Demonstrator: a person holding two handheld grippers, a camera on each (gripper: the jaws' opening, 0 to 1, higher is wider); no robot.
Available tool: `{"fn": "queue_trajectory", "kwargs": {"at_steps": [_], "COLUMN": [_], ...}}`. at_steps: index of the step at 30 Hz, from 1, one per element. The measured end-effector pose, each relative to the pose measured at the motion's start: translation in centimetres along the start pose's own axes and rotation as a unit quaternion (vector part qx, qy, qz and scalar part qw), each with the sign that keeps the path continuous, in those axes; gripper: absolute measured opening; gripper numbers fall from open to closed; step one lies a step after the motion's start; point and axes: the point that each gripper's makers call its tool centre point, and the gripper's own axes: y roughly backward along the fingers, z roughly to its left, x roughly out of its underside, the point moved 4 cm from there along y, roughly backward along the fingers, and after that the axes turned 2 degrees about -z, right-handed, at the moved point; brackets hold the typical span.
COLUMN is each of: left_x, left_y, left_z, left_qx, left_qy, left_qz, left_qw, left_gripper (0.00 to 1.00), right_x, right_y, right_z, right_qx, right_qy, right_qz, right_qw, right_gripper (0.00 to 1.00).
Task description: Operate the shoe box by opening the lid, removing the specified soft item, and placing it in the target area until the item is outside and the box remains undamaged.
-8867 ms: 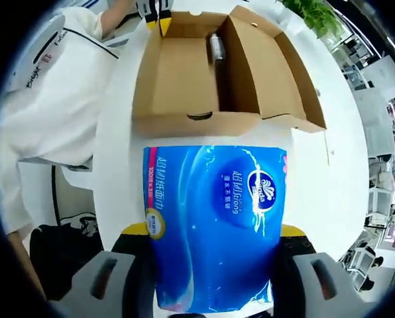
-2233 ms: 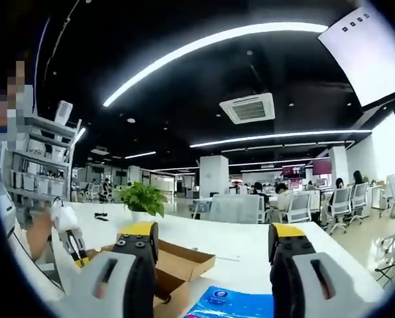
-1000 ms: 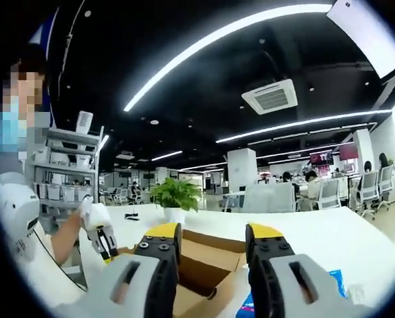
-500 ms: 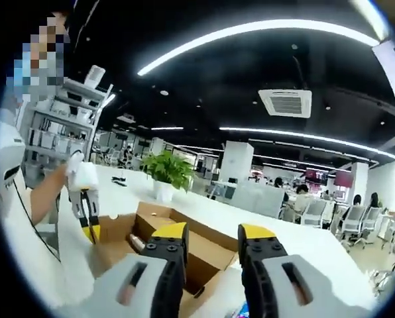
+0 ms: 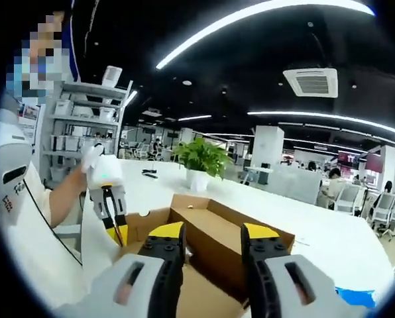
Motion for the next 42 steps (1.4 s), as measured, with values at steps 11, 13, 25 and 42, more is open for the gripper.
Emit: {"fn": "queue_trajectory", "kwargs": {"at_steps": [11, 13, 25, 42], "left_x": [0.1, 0.1, 0.1, 0.1], "left_y": [0.0, 0.0, 0.0, 0.0], "left_z": [0.1, 0.1, 0.2, 0.3], "left_qx": [0.003, 0.003, 0.002, 0.0], "left_qy": [0.004, 0.004, 0.005, 0.002], "left_qz": [0.0, -0.001, -0.001, -0.003], "left_qw": [1.0, 1.0, 1.0, 1.0], "left_gripper": [0.02, 0.02, 0.02, 0.02], "right_x": [1.4, 1.6, 2.5, 3.9], "right_y": [-2.1, -2.7, -6.6, -8.7], "right_z": [1.0, 1.3, 3.4, 4.4], "right_qx": [-0.005, -0.01, -0.088, -0.119], "right_qy": [0.095, 0.125, 0.121, 0.153], "right_qz": [0.094, 0.095, 0.124, 0.165], "right_qw": [0.991, 0.9875, 0.981, 0.967], "right_gripper": [0.38, 0.37, 0.35, 0.33]}}
